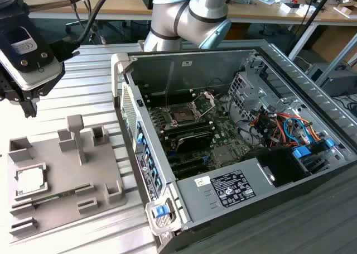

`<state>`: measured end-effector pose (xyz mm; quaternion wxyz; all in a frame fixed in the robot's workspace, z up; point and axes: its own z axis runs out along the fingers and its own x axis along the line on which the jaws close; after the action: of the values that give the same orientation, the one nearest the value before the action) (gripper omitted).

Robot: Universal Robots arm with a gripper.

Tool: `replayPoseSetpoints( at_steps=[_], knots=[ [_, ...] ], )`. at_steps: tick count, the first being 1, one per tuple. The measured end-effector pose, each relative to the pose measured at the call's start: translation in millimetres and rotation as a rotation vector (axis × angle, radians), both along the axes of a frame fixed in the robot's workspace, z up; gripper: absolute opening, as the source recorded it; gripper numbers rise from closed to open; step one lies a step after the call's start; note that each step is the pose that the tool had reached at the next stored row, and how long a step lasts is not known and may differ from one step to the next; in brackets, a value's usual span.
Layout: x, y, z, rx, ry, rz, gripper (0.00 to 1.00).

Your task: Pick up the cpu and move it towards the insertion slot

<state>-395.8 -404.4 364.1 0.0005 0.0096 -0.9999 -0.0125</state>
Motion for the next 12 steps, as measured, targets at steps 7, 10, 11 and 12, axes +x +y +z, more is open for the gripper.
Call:
replayPoseSetpoints(
  at_steps=[7,10,11,12],
  knots=[
    [-0.7,0.0,0.0,0.0,0.0,0.0,0.11],
    [-0.9,0.0,-0.2,-0.0001,0.0002,0.0,0.11],
    [-0.9,0.0,-0.4,-0.0001,0.0,0.0,0.11],
    [-0.9,0.0,-0.6,-0.0001,0.0001,0.0,0.11]
  ],
)
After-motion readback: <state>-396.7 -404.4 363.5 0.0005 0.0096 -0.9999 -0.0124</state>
